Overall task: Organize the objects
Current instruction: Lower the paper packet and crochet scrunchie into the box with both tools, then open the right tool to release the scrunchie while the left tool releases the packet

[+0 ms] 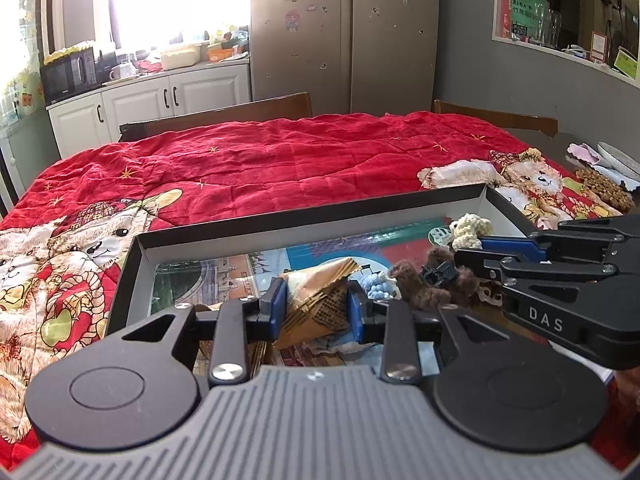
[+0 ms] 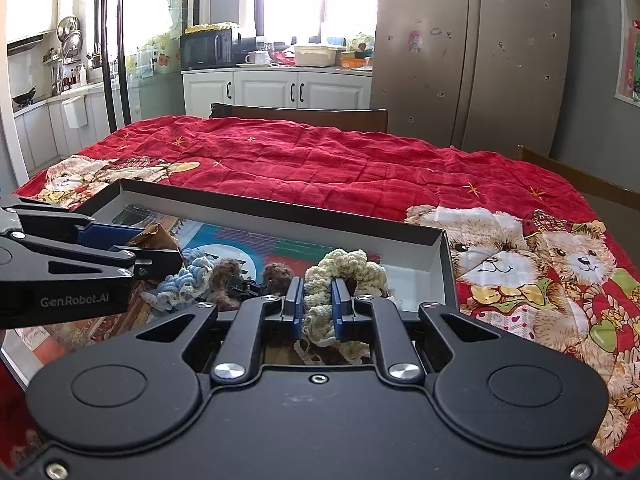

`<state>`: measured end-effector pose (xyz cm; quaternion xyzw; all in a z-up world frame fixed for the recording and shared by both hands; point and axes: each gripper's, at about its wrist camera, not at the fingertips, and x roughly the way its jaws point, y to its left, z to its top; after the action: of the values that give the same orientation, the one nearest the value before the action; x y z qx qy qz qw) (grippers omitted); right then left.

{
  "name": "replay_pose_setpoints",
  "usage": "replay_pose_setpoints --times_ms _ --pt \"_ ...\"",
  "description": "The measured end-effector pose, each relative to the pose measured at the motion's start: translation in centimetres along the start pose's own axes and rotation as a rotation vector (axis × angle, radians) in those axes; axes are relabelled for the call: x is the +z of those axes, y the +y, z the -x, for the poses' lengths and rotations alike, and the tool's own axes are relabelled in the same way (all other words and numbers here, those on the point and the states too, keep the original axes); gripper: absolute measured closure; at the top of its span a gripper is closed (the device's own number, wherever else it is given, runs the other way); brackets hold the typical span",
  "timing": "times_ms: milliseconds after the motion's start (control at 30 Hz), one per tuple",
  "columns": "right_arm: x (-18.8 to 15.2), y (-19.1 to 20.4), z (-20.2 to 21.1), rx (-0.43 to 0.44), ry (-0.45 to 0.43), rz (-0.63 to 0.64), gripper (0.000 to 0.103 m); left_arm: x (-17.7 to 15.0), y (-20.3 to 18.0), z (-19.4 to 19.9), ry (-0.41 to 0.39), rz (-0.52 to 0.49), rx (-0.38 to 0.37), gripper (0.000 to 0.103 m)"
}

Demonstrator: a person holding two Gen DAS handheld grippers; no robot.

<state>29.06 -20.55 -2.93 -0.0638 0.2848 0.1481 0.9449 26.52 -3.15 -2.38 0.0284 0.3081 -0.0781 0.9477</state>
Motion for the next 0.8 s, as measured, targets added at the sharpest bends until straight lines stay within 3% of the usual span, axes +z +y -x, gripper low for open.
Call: replay_pose_setpoints --times_ms 433,800 --pt "0.03 -0.06 0.05 -0.001 -0.004 0.003 0.088 -0.15 -0.16 0.03 0.001 -0.006 0.004 0.055" --pt "0.02 -0.22 0.26 -0.006 -0.013 -0.009 0.081 -0.16 -0.17 0.04 0.000 -0.007 0.005 0.049"
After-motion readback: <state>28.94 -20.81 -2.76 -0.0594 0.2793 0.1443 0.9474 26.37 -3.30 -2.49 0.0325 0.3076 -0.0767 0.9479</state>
